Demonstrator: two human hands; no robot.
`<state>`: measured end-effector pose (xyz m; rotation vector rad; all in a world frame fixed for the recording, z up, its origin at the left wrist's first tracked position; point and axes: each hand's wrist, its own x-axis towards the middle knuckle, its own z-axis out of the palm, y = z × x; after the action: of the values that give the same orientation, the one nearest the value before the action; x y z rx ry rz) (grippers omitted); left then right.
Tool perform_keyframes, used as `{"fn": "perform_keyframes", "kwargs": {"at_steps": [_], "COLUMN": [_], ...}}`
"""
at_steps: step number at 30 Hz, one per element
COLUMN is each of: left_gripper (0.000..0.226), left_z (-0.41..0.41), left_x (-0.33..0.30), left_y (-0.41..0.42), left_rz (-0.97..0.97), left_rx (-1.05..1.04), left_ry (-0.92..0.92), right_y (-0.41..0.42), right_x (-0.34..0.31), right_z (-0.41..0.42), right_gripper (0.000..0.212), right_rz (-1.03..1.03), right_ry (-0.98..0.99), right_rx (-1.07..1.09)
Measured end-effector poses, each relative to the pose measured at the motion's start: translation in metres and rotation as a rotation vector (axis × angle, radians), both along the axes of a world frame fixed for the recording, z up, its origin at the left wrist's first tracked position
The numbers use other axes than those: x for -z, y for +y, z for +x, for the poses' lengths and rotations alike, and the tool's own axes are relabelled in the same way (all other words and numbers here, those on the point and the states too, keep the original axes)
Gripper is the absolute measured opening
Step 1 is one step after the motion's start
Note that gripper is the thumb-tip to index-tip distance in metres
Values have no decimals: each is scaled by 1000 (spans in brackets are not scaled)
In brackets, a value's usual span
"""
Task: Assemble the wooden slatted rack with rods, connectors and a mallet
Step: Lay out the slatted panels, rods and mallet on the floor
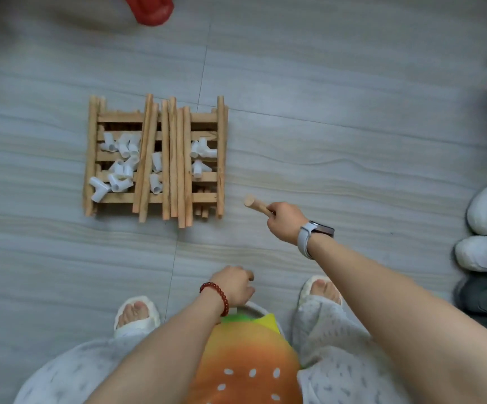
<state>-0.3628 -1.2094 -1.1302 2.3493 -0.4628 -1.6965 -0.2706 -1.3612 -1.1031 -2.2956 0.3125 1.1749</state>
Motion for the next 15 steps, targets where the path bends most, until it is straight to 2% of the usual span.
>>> {"fn": "perform_keyframes", "kwargs": {"at_steps": [7, 11, 15], "left_gripper": [39, 36, 35], "left_z": [129, 190, 209], "left_x": [-31, -79, -117], "left_y": [22, 35, 46], "left_rz": [-11, -99, -113], "left_rx": [-139, -185, -195], "left_ry": [-343, -625, -838], "right_y": [-5, -1, 7], "right_x": [-38, -80, -107], "right_z": [58, 99, 109], "right_gripper": [28, 14, 28], "right_rz": [-27, -66, -55], "right_ry": [-129, -284, -468], "right_rx": [-13, -22, 23]}}
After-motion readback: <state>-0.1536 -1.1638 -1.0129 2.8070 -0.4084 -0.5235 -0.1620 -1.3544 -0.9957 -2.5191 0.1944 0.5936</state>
